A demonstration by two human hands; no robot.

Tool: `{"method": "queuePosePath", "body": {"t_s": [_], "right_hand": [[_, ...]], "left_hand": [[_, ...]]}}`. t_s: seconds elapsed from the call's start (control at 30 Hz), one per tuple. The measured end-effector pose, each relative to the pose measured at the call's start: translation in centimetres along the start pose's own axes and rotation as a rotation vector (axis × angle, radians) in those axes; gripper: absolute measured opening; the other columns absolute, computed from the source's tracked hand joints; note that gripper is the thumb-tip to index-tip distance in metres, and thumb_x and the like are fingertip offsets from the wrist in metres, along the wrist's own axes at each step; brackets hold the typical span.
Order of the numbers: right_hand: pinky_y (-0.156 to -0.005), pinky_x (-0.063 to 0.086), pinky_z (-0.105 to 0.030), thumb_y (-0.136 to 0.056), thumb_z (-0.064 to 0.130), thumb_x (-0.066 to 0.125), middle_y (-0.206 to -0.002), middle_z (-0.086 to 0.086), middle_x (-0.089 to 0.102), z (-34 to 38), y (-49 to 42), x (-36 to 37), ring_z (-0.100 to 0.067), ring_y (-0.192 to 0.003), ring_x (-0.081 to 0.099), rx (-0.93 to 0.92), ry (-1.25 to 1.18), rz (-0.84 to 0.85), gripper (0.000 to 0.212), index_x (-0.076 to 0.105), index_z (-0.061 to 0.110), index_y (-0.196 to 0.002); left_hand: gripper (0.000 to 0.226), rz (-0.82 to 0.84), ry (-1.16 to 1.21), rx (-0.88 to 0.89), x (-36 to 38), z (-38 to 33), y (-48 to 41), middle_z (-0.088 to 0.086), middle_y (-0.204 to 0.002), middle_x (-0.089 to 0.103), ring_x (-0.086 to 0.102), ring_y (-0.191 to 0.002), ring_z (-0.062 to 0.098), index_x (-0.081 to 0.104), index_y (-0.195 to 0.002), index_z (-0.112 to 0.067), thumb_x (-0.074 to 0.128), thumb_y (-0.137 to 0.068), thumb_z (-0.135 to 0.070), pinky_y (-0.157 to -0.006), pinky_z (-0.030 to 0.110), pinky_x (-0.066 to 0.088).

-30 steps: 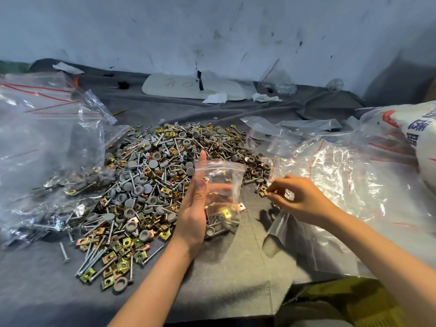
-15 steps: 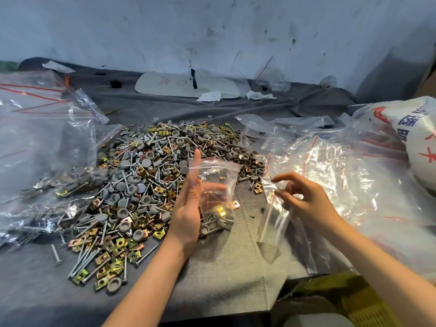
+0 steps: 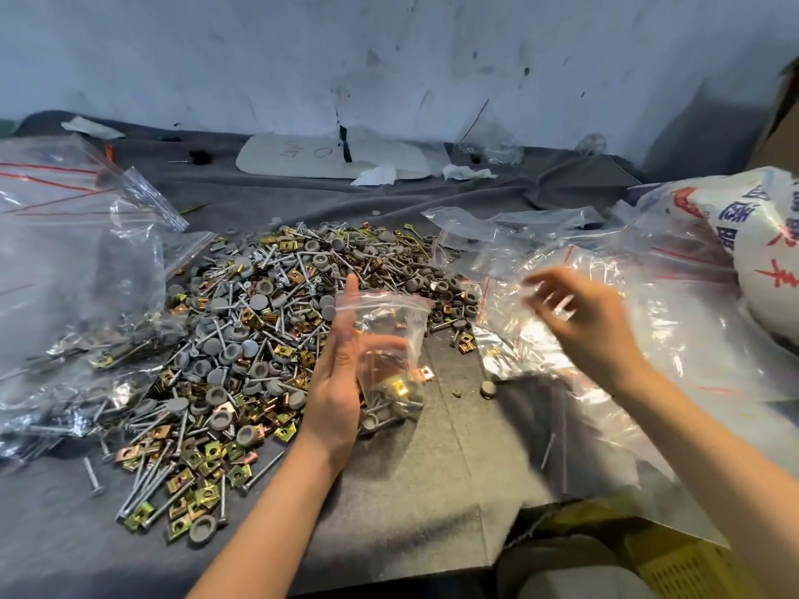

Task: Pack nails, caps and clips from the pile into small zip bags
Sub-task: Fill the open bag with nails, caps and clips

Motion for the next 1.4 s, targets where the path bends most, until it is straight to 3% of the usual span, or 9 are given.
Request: {"method": "queuePosePath", "body": {"t_s": [0.13, 0.43, 0.57, 0.67, 0.93, 1.0, 1.1, 1.23, 1.4], "right_hand": [[-0.067, 0.037, -0.013, -0.084, 0.018, 0.072, -0.084, 0.011, 0.05, 2.3, 4.5, 5.9, -0.006, -0.072, 0.053, -0.163, 0.175, 0.574, 0.016, 0.07, 0.014, -0.1], [-0.063, 0.045, -0.017, -0.077, -0.004, 0.067, -0.079, 0.004, 0.058, 4.3, 1.6, 3.7, -0.015, -0.071, 0.055, -0.008, -0.01, 0.423, 0.023, 0.057, 0.016, -0.081], [-0.065, 0.052, -0.023, -0.076, -0.007, 0.07, -0.082, -0.005, 0.063, 9.5, -1.6, 0.7, -0.018, -0.07, 0.062, -0.171, -0.266, 0.157, 0.018, 0.066, 0.007, -0.085], [-0.065, 0.053, -0.03, -0.077, -0.006, 0.068, -0.08, -0.004, 0.064, 12.5, -3.4, 1.0, -0.024, -0.068, 0.064, -0.183, -0.386, 0.21, 0.024, 0.063, 0.013, -0.091], [-0.058, 0.052, -0.022, -0.078, -0.002, 0.07, -0.082, 0.003, 0.066, 13.2, -3.7, 3.2, -0.011, -0.06, 0.068, -0.197, -0.24, 0.709, 0.016, 0.068, 0.014, -0.081], [-0.054, 0.043, -0.009, -0.077, -0.001, 0.072, -0.076, 0.01, 0.064, 13.0, -3.6, 3.5, 0.002, -0.054, 0.063, -0.214, -0.181, 0.671, 0.016, 0.067, 0.014, -0.078], [-0.058, 0.038, -0.004, -0.079, 0.007, 0.074, -0.073, 0.018, 0.063, 13.1, -3.8, 3.6, 0.013, -0.06, 0.056, -0.278, -0.058, 0.636, 0.016, 0.069, 0.022, -0.077], [-0.078, 0.047, -0.014, -0.087, 0.009, 0.06, -0.101, 0.01, 0.069, 12.8, -4.2, 2.7, 0.001, -0.092, 0.062, -0.239, -0.256, 0.649, 0.02, 0.074, 0.022, -0.085], [-0.078, 0.053, -0.022, -0.087, 0.002, 0.055, -0.091, 0.01, 0.07, 6.8, -5.9, 3.6, 0.003, -0.078, 0.06, -0.023, -0.206, 0.326, 0.026, 0.072, 0.02, -0.093]], "left_hand": [[0.046, 0.0, -0.032, 0.006, 0.0, -0.1, 0.2, 0.003, -0.095, 0.074, 0.064, -0.107, 0.038, 0.034, -0.121, -0.076, 0.02, -0.096, -0.04, -0.093, 0.059, 0.051], [0.044, 0.012, 0.004, 0.037, -0.2, 0.6, 0.0, 0.005, -0.096, 0.074, 0.071, -0.092, 0.022, 0.029, -0.136, -0.054, 0.023, -0.096, -0.037, -0.081, 0.039, 0.059], [0.065, 0.039, 0.021, -0.015, 0.0, 1.5, 0.0, -0.003, -0.089, 0.075, 0.071, -0.079, 0.014, 0.03, -0.149, -0.005, 0.025, -0.092, -0.036, -0.068, 0.028, 0.058], [0.05, 0.046, 0.046, -0.004, 0.2, 1.0, 0.1, 0.002, -0.089, 0.075, 0.071, -0.088, 0.019, 0.032, -0.142, -0.038, 0.027, -0.091, -0.038, -0.078, 0.035, 0.059], [0.046, 0.053, 0.156, -0.069, 0.4, 1.3, -0.1, 0.006, -0.107, 0.071, 0.071, -0.096, 0.022, 0.044, -0.138, -0.048, 0.032, -0.093, -0.041, -0.088, 0.046, 0.057], [0.044, 0.057, 0.141, -0.059, 0.3, 1.5, -0.1, 0.007, -0.103, 0.072, 0.071, -0.092, 0.02, 0.04, -0.136, -0.054, 0.035, -0.093, -0.045, -0.084, 0.045, 0.058], [0.064, 0.051, 0.094, -0.058, 0.1, 2.0, -0.3, 0.005, -0.097, 0.075, 0.071, -0.083, 0.017, 0.031, -0.15, -0.025, 0.034, -0.093, -0.053, -0.074, 0.037, 0.06], [0.041, 0.028, 0.098, -0.008, 0.1, 1.2, -0.2, 0.005, -0.117, 0.07, 0.07, -0.101, 0.018, 0.044, -0.126, -0.067, 0.038, -0.087, -0.055, -0.08, 0.028, 0.057], [0.048, 0.055, 0.076, 0.034, -0.1, 1.4, -0.5, 0.017, -0.121, 0.065, 0.071, -0.092, 0.017, 0.029, -0.143, -0.041, 0.028, -0.096, -0.044, -0.072, 0.03, 0.058]]}}
Point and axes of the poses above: each hand's wrist, its own y-axis away from the middle knuckle, its own x-axis out of the palm, z = x × y, the point moved 5 cm from there along -y, towards the middle knuckle
